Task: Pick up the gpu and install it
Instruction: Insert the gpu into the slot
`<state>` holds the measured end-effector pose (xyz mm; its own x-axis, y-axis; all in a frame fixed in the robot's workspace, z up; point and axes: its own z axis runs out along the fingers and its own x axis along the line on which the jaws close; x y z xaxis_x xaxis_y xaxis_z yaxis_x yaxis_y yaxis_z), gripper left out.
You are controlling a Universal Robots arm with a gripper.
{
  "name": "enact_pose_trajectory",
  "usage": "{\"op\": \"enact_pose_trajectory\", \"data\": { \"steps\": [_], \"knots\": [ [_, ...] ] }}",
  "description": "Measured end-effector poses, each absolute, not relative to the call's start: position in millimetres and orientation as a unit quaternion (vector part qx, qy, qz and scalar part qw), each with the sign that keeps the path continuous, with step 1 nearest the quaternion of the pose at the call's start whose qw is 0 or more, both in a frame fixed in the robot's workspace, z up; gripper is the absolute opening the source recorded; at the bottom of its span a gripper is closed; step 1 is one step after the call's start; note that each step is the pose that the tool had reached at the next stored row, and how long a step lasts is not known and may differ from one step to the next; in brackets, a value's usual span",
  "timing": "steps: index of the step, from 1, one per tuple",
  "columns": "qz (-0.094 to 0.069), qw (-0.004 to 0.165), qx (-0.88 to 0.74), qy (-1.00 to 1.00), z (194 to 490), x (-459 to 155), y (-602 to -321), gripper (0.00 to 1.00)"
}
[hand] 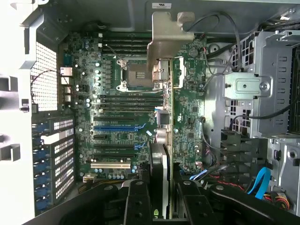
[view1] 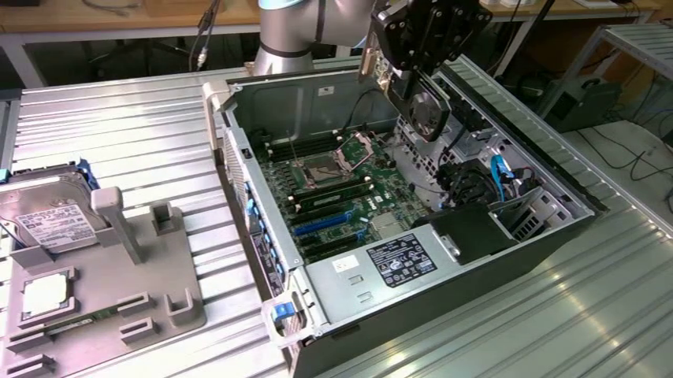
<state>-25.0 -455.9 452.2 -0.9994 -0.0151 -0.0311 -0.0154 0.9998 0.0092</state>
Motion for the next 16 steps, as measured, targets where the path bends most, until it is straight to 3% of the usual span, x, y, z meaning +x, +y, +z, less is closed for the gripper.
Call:
{"op": "enact_pose_trajectory", "data": {
  "steps": [16],
  "knots": [
    [0.006, 0.015, -0.066, 0.998, 452.2, -25.0, -455.9, 0.28]
  ]
}}
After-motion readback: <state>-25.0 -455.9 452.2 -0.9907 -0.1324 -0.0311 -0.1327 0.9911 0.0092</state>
